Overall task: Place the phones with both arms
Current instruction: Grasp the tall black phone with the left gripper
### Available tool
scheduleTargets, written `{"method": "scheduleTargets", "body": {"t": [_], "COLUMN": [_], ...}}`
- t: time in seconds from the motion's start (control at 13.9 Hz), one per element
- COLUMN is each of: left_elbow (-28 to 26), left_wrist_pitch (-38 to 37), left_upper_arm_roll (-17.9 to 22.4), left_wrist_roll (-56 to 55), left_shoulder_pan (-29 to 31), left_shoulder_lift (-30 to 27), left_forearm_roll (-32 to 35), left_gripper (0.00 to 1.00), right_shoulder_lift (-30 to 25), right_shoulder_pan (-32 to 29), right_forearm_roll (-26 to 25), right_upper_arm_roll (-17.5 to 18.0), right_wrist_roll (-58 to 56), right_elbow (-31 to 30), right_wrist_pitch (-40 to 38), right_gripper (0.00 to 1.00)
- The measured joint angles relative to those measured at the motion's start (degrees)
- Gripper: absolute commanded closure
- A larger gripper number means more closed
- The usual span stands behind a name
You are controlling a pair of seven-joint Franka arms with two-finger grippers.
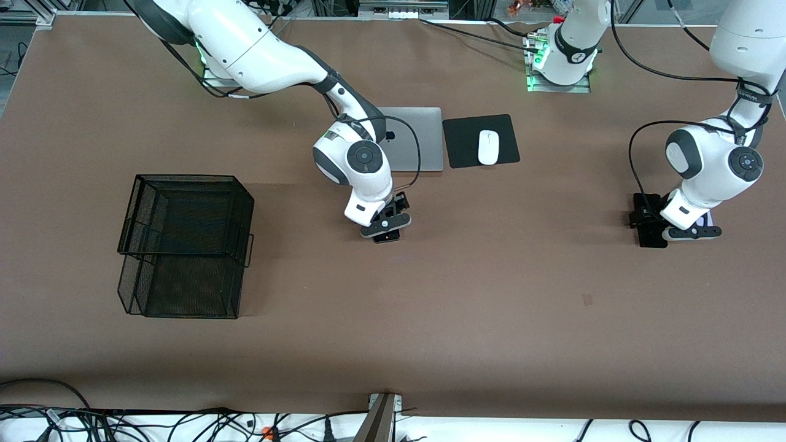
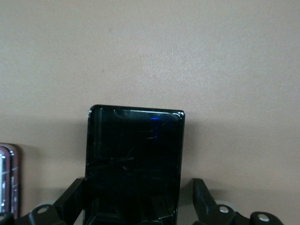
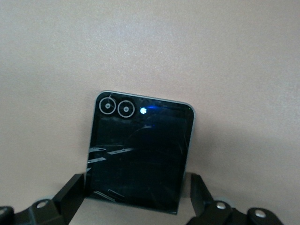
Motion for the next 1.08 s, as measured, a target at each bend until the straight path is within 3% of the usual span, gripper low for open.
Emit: {"method": "scheduleTargets", "body": {"t": [0.14, 0.36, 0.43, 0.5, 0.57, 0.86, 1.08], "left_elbow": [0.0, 0.0, 0.0, 0.0, 0.0, 0.7, 5.3], "left_wrist_pitch": [0.1, 0.1, 0.1, 0.0, 0.0, -1.6, -10.6], "left_upper_arm_roll": [0.0, -0.1, 0.0, 0.0, 0.0, -0.3, -2.4], "left_wrist_roll": [0.0, 0.0, 0.0, 0.0, 0.0, -1.2, -3.9], "left_shoulder_pan": [0.0, 0.0, 0.0, 0.1, 0.1, 0.1, 0.0], "left_shoulder_lift": [0.0, 0.0, -0.1, -0.4, -0.5, -0.4, 0.0], "left_forearm_roll": [0.0, -0.3, -0.8, -1.3, -1.7, -1.9, -2.0], "left_gripper": [0.01, 0.66, 0.85, 0.96, 1.00, 1.00, 1.00], "right_shoulder_lift": [0.1, 0.1, 0.1, 0.1, 0.1, 0.2, 0.2], "right_shoulder_pan": [0.0, 0.0, 0.0, 0.1, 0.1, 1.0, 1.9], "right_forearm_roll": [-0.2, -0.2, -0.2, -0.2, -0.2, -0.6, -1.6], "right_upper_arm_roll": [0.0, 0.0, 0.0, 0.0, 0.0, 0.0, -0.1], "right_wrist_roll": [0.0, 0.0, 0.0, 0.0, 0.0, 0.0, 0.0], "right_elbow": [0.1, 0.1, 0.1, 0.1, 0.1, 0.4, 0.5], "right_wrist_pitch": [0.0, 0.0, 0.0, 0.0, 0.0, 0.0, 0.0], "right_gripper": [0.00, 0.00, 0.00, 0.00, 0.00, 0.00, 0.00]}}
